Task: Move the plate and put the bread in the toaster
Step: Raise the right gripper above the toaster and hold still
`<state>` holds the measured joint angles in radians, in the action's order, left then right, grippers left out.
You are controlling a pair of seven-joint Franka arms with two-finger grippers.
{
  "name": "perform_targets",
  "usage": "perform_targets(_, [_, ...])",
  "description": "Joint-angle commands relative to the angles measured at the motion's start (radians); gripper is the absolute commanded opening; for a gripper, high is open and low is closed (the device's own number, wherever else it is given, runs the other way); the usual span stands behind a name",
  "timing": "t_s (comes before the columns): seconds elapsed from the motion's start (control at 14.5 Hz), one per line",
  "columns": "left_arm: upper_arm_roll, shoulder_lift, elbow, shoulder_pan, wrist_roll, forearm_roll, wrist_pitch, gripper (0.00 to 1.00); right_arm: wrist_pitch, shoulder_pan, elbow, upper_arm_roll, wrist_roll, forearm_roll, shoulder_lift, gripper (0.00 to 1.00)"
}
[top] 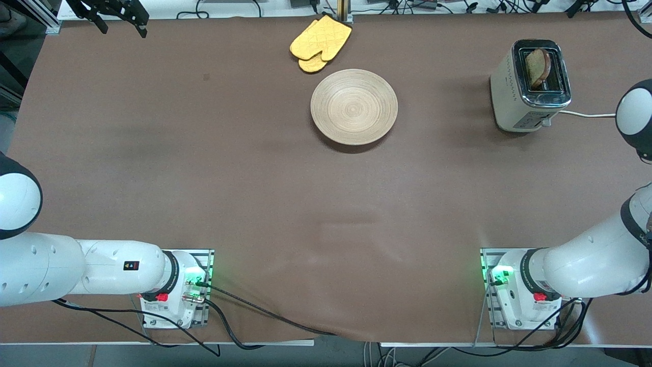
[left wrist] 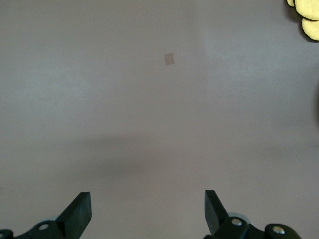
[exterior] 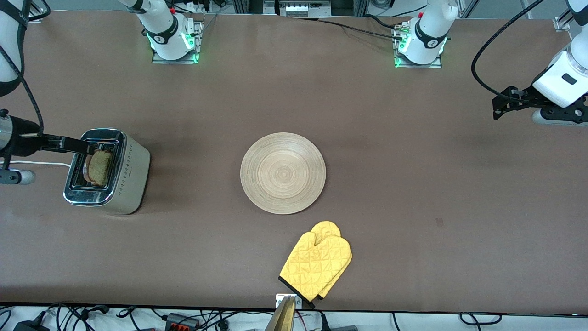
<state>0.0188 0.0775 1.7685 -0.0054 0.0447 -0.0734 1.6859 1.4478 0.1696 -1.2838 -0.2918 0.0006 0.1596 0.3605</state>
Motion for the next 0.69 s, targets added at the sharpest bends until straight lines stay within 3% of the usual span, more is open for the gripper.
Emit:
perform_targets(0.0, [0.0, -0.008, -0.026, 0.001, -0.002, -0.003, -0.021, 1.0, 0.068, 0.007, -0.087, 0.017, 0.002, -0.067, -0.083, 1.0])
perform_targets(0.28, [0.0, -0.007, -0.026, 0.001, -0.003, -0.003, -0.021, 1.0, 0.114, 0.005, -0.132, 0.062, 0.001, -0.093, -0.11, 1.0])
perform_targets(0.41, [0.0, -0.008, -0.026, 0.001, -0.002, -0.005, -0.021, 1.0, 0.08, 0.043, -0.059, 0.069, -0.005, -0.165, -0.075, 1.0])
perform_targets(0.62, [0.0, -0.007, -0.026, 0.001, -0.002, -0.003, -0.02, 1.0, 0.08, 0.038, -0.048, 0.068, -0.004, -0.169, -0.066, 1.0])
